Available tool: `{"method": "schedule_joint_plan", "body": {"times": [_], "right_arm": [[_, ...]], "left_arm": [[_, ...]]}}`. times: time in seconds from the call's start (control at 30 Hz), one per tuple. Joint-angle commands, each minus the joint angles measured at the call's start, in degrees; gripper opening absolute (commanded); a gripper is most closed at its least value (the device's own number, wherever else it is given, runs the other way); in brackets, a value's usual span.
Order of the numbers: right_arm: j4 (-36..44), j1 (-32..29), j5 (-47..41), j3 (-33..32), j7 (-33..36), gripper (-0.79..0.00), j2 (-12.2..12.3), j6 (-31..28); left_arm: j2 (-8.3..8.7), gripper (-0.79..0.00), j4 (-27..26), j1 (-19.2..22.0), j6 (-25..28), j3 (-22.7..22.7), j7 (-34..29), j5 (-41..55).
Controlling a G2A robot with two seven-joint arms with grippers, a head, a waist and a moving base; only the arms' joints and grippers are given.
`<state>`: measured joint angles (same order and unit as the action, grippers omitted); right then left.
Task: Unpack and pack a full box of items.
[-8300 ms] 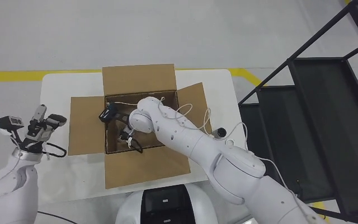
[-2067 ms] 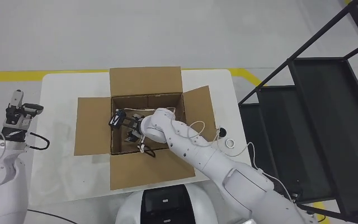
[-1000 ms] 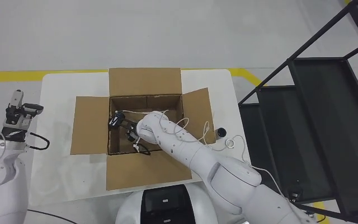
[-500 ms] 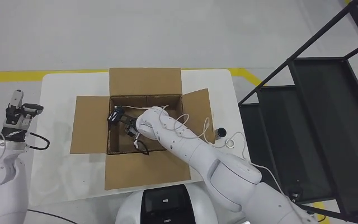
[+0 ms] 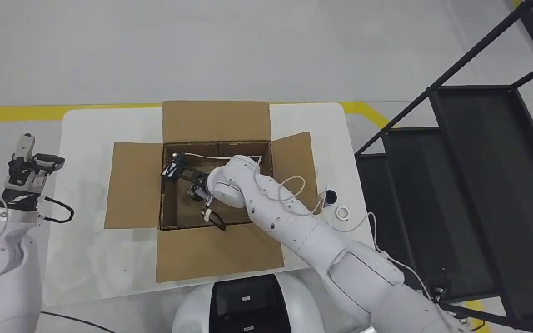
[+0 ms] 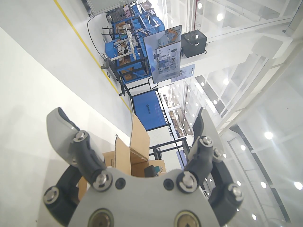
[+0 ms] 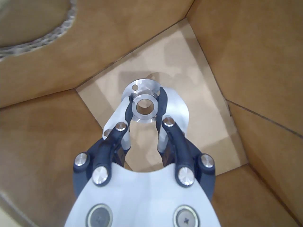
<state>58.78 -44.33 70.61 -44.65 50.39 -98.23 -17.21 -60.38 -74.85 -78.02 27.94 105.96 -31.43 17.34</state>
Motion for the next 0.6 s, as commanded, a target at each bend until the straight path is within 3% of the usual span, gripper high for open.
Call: {"method": "schedule_joint_plan", "body": {"times": [0.0, 0.33, 0.57], "right_arm": [[5.68, -2.57, 1.25, -2.10, 2.50, -0.785, 1.24, -0.38], [31.59, -16.61, 1.39, -13.19, 7.19, -0.785, 6.03, -4.91], [43.15, -22.00, -1.35, -17.72, 7.67, -0.785, 7.64, -6.30]], "left_arm": [[0.00, 0.000, 0.00, 0.00, 0.00, 0.00, 0.00, 0.00], [0.00, 0.000, 0.00, 0.00, 0.00, 0.00, 0.00, 0.00], [0.52, 0.000, -1.25, -0.91, -2.49, -1.91, -3.80, -9.22]]}}
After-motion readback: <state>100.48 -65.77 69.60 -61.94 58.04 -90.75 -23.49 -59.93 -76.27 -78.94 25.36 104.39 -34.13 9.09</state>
